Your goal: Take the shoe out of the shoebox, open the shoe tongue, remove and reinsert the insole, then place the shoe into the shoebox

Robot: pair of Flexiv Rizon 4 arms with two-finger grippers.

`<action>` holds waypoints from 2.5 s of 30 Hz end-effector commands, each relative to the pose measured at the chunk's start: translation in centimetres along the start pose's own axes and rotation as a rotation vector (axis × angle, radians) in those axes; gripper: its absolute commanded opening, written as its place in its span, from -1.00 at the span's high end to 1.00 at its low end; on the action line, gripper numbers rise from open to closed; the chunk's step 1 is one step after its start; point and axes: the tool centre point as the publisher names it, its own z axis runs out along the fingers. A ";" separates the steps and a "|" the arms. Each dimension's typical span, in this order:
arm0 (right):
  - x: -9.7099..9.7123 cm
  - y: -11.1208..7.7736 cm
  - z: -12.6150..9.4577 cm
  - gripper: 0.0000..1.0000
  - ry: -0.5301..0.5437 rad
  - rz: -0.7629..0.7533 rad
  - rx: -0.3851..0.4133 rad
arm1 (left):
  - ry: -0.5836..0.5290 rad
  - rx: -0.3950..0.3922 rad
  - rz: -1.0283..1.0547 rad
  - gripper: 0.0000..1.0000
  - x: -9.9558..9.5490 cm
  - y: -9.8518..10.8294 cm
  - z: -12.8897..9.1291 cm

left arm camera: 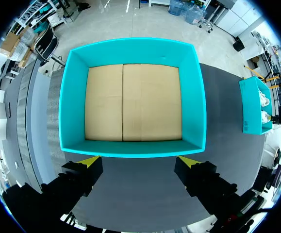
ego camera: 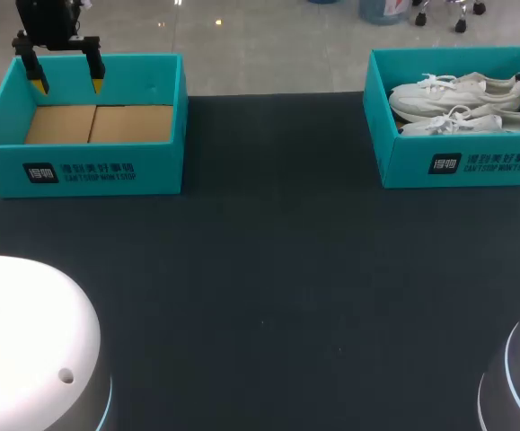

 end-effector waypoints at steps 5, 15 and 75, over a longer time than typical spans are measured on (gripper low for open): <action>0.0 0.3 1.7 0.06 -0.008 -0.021 0.021 | 0.000 0.000 0.000 -1.00 0.0 0.0 0.0; 0.7 0.4 3.7 0.07 -0.032 -0.044 0.047 | 0.000 0.000 0.000 -1.00 0.0 0.0 0.0; 0.5 -2.2 -13.2 1.00 -0.031 0.017 -0.039 | 0.000 0.000 0.000 -1.00 0.0 0.0 0.0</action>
